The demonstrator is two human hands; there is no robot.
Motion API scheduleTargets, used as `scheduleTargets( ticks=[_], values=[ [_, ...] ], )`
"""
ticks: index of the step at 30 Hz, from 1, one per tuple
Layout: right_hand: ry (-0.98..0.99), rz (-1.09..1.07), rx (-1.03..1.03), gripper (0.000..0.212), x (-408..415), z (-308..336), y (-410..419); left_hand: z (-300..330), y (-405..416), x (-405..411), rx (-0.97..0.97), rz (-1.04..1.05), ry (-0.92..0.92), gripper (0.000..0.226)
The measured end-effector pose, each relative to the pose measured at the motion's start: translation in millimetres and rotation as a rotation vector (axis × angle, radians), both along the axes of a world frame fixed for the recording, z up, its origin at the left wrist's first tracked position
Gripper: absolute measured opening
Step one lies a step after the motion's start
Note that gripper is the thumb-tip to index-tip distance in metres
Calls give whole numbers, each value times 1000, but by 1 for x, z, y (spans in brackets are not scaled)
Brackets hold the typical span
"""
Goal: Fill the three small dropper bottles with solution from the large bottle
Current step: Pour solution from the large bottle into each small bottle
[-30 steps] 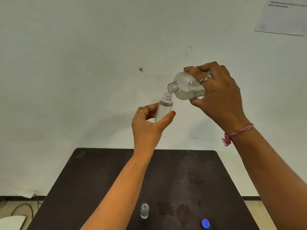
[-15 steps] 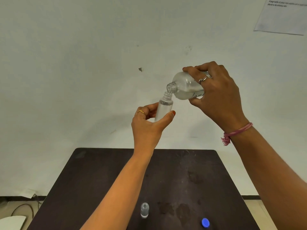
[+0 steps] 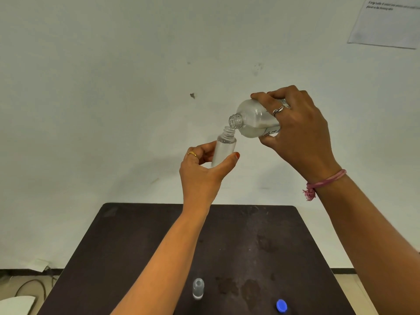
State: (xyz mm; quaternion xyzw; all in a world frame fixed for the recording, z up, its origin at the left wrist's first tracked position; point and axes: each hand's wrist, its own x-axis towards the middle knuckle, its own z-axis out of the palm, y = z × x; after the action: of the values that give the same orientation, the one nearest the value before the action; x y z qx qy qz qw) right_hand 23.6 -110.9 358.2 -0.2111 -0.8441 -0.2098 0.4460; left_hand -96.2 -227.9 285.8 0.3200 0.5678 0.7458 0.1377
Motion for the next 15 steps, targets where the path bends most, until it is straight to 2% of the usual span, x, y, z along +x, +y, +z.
scheduleTargets(
  ticks=[15],
  values=[
    [-7, 4, -5, 65, -1, -2, 1, -2, 0, -1, 4, 2, -7, 39]
  ],
)
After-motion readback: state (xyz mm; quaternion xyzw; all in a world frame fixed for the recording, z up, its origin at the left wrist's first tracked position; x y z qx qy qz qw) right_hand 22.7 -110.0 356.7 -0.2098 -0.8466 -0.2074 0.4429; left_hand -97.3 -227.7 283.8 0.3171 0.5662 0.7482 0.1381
